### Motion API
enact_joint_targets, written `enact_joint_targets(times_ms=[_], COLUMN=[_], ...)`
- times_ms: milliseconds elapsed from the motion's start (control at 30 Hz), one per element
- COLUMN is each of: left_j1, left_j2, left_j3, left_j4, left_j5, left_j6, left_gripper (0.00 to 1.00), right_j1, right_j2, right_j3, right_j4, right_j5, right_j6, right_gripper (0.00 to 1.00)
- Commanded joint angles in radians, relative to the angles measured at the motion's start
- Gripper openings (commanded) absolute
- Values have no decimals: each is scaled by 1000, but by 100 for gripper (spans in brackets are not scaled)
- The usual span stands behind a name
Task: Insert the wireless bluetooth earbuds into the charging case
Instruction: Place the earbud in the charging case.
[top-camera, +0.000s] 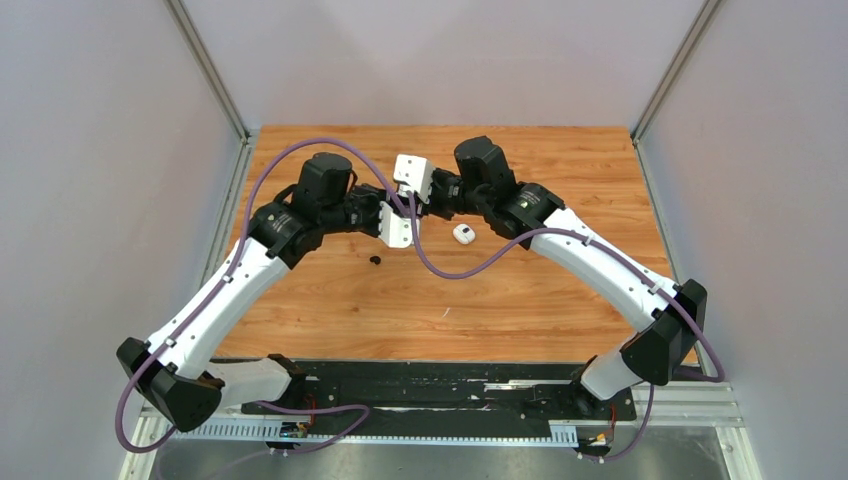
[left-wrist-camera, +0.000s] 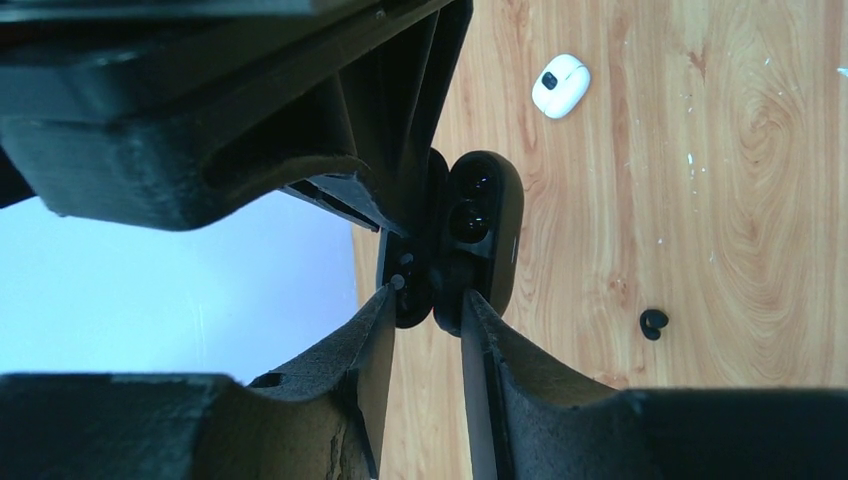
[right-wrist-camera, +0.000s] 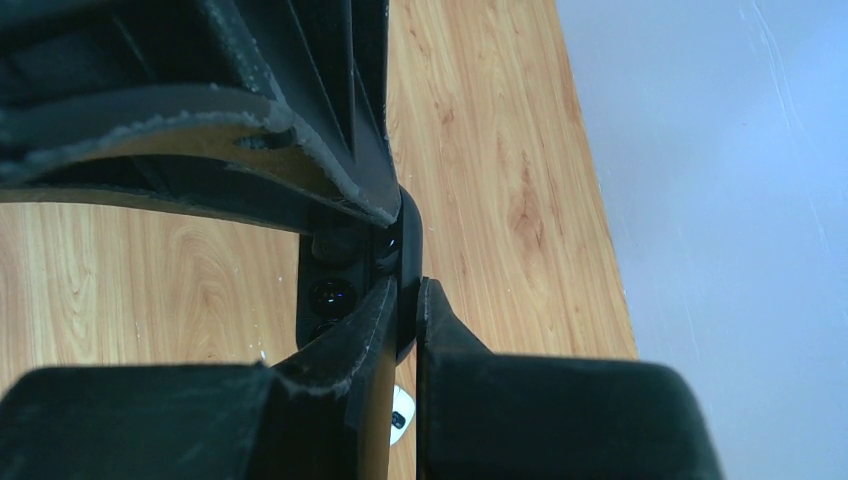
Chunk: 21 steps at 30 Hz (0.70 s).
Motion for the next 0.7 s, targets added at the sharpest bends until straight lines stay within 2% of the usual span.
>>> enact_joint_targets(times_ms=[0,467,667], left_j1=[-2,-1,-1], left_j2=[-31,-45,-61], left_j3=[-4,1,10], left_j4=[52,55,47], left_j5=[-15,-23,-12], left_j6=[-34,-11,-121], left_gripper=[40,42,48], right_j1=[10,11,11], right_j2=[-6,-14,-15], right_j3=[50,24,4], right_j4=[54,62,93], right_j5=[-43,-25,6], right_j6=[19,5,2], right_gripper=[0,0,0])
